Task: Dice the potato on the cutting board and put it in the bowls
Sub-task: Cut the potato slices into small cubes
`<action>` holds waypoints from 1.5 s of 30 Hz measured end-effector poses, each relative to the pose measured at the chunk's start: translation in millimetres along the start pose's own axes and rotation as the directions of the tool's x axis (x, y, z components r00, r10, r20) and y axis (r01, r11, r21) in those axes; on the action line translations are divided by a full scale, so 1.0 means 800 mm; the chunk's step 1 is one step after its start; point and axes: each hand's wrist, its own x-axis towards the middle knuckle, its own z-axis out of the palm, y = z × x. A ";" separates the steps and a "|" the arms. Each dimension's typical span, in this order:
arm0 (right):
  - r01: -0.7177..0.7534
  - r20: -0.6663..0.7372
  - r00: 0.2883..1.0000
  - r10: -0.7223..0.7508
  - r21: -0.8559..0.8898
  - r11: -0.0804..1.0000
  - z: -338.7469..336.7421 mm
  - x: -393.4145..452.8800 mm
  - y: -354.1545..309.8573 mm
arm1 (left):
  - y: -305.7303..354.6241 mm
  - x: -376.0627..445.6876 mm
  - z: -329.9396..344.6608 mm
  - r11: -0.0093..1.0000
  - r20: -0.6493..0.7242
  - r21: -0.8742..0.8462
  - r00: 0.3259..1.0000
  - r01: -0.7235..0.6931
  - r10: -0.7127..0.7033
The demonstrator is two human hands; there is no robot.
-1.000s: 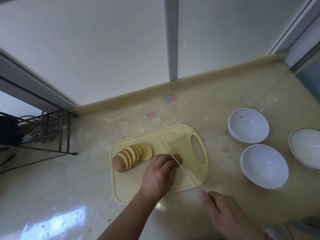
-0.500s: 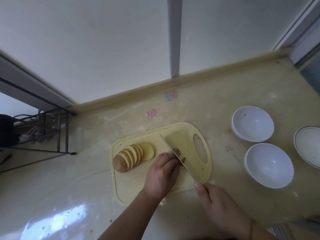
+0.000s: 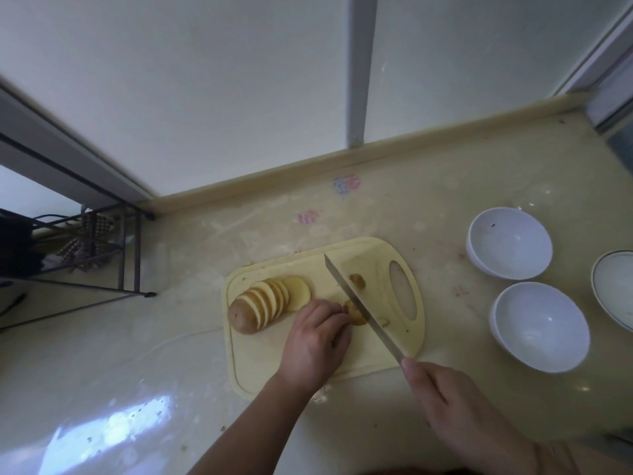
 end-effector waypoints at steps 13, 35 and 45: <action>-0.061 -0.026 0.998 0.061 -0.002 0.998 0.015 -0.021 0.009 | -0.003 0.000 0.007 1.000 -0.037 -0.018 0.999 0.005 -0.006; -0.130 0.043 0.991 0.123 0.271 0.954 -0.027 -0.016 -0.017 | 0.008 0.019 0.004 0.962 0.313 0.270 0.942 0.034 -0.121; -0.122 -0.302 0.923 0.237 0.352 0.928 -0.014 -0.024 0.003 | -0.022 0.082 0.019 0.897 0.511 0.205 0.825 -0.392 0.244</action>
